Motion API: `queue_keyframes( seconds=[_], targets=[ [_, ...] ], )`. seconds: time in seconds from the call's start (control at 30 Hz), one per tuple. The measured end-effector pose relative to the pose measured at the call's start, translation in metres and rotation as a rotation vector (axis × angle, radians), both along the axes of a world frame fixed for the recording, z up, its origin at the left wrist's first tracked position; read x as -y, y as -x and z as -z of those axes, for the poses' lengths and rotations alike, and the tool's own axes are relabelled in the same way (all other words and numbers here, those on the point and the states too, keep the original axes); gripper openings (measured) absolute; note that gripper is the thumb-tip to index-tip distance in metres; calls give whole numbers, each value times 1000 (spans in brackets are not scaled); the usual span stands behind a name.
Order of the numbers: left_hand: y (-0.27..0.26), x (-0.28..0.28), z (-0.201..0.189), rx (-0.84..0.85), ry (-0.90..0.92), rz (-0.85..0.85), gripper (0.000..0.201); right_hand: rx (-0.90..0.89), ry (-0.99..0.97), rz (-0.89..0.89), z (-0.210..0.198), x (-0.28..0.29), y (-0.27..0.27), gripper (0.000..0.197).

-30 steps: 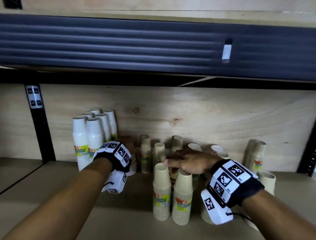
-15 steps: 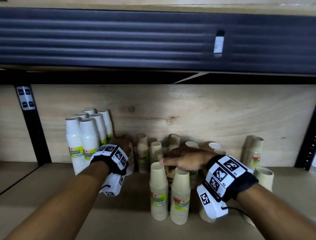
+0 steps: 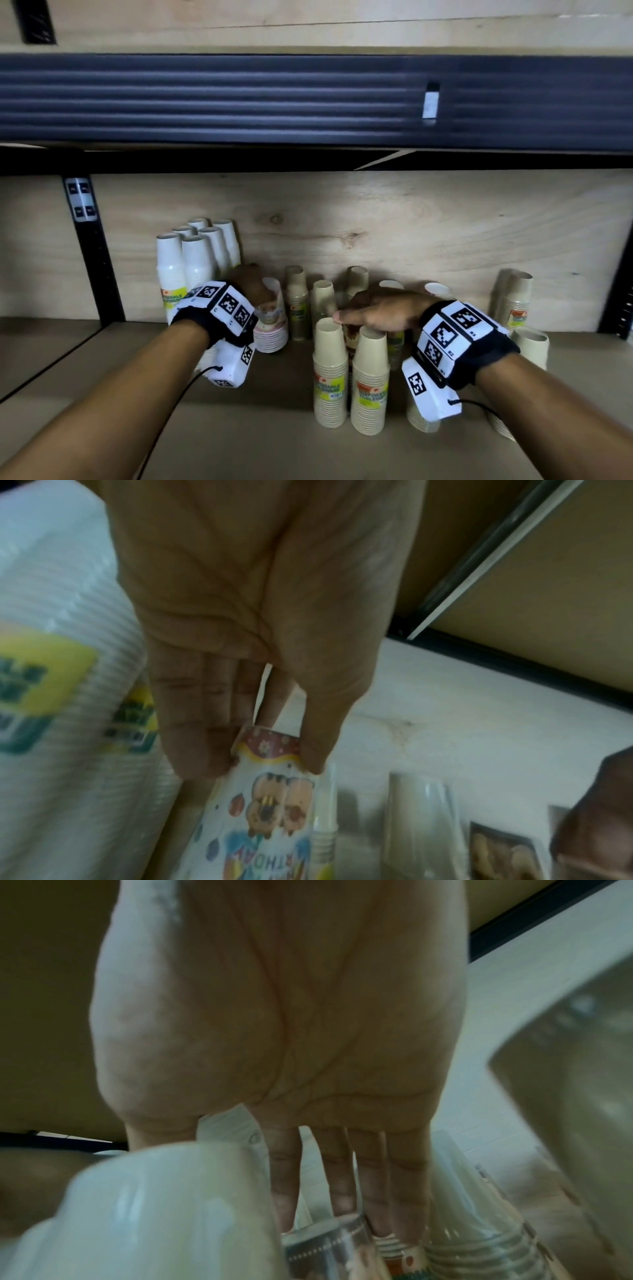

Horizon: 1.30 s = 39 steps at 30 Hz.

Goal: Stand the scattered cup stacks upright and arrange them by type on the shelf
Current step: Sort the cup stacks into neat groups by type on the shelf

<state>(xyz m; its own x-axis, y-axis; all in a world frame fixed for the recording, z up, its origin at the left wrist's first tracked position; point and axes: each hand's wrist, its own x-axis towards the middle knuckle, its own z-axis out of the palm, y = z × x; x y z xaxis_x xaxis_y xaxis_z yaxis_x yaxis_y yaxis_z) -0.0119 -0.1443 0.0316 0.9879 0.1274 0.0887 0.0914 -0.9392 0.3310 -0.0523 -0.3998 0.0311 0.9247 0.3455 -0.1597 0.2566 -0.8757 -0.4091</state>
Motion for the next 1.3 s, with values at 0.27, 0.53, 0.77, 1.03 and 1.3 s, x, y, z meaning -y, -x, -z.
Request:
queue_keyframes(
  seconds=[0.27,0.53,0.77,1.03,1.3],
  targets=[
    [54,-8,-59,163,-27,103,41,237,-281,2,-19,-25,8,49],
    [105,17,-94,329,354,112,33,351,-444,-132,-35,-74,41,70],
    [117,41,-96,328,593,239,39,450,-466,-26,-48,-58,54,52],
    [105,62,-51,207,291,347,38,446,-656,195,-52,15,52,72],
    [103,89,-18,-23,62,453,42,558,-762,463,-52,99,71,69]
  ],
)
